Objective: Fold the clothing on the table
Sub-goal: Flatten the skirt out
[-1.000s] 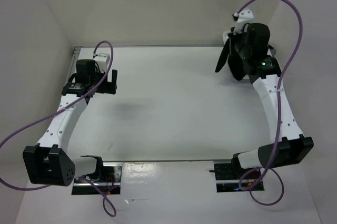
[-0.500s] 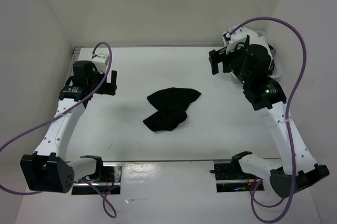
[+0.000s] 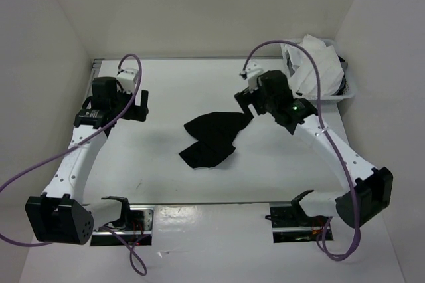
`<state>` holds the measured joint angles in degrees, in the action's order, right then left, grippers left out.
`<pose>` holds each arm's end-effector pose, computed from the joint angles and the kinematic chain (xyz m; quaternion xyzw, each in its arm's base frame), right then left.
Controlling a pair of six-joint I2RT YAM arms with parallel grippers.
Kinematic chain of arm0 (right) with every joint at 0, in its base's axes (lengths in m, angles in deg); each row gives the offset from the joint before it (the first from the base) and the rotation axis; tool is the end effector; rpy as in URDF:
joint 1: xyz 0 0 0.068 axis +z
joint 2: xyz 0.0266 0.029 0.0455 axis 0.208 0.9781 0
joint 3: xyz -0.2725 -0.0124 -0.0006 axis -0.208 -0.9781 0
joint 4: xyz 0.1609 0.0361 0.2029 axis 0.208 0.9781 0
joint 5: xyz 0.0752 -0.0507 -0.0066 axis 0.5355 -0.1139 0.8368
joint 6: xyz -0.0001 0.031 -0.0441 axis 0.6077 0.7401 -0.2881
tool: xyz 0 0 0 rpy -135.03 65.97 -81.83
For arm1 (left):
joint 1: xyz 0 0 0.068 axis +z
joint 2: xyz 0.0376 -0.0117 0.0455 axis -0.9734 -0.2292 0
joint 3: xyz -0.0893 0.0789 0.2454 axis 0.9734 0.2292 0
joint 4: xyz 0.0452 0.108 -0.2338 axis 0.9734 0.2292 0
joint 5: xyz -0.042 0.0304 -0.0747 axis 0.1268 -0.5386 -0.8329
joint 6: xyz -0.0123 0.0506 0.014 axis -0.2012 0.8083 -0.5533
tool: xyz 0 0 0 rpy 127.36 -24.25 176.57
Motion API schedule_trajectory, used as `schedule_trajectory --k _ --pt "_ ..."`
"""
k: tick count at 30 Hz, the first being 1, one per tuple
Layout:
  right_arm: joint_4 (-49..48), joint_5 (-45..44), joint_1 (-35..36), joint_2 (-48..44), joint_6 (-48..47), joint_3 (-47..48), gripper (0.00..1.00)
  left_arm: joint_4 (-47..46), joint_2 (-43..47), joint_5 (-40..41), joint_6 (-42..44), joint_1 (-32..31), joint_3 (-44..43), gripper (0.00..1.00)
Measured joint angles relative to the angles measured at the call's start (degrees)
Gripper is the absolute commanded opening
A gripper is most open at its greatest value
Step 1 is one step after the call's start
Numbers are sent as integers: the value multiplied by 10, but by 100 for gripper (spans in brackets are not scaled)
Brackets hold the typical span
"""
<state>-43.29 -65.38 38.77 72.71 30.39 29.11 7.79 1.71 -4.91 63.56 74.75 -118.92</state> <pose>0.2525 0.1224 0.3486 -0.2944 0.8289 -0.0111 0.4754 0.2559 -0.0124 0.3330 0.0588 0.8785 -0.0395 0.4725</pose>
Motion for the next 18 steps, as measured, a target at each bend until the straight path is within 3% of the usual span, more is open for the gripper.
schedule_trajectory --k 10,18 --pt "4 -11 198 142 -33 0 98 28 22 -45 -16 132 0 99" --pt "15 -17 274 177 -56 -1 96 34 45 -81 -16 152 0 99"
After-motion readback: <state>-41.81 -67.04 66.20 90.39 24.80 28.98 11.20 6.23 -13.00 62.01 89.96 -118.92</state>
